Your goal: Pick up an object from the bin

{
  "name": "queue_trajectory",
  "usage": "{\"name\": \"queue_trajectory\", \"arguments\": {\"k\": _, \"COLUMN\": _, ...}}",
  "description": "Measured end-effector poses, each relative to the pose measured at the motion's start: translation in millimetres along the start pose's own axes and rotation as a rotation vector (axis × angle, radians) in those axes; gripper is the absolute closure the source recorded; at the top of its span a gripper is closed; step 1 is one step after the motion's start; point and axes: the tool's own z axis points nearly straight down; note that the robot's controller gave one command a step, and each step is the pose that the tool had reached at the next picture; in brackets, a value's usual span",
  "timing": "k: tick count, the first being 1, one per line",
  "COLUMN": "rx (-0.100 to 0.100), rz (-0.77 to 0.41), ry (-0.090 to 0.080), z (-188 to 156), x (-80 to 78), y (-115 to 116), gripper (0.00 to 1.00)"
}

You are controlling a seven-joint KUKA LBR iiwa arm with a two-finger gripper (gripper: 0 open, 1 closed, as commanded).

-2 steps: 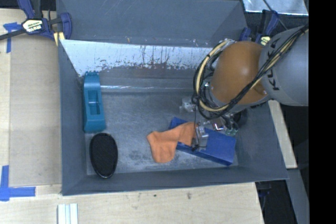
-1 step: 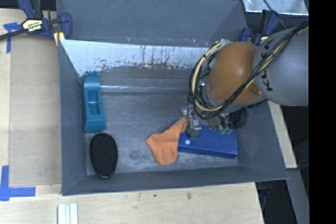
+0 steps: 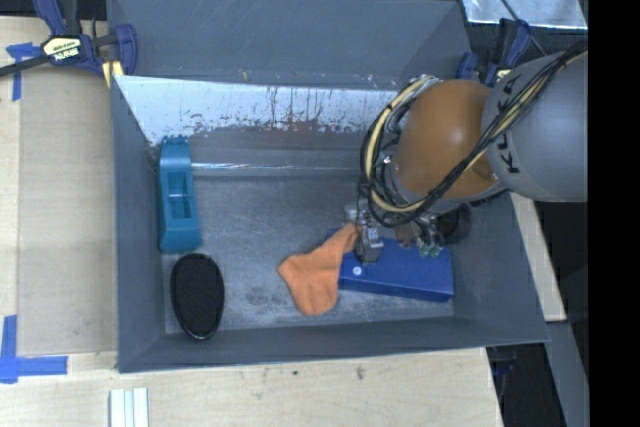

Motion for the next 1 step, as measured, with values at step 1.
{"name": "queue_trajectory", "arguments": {"k": 1, "rx": -0.001, "rz": 0.000, "ry": 0.006, "z": -3.9, "x": 1.2, "y": 0.2, "gripper": 1.00}}
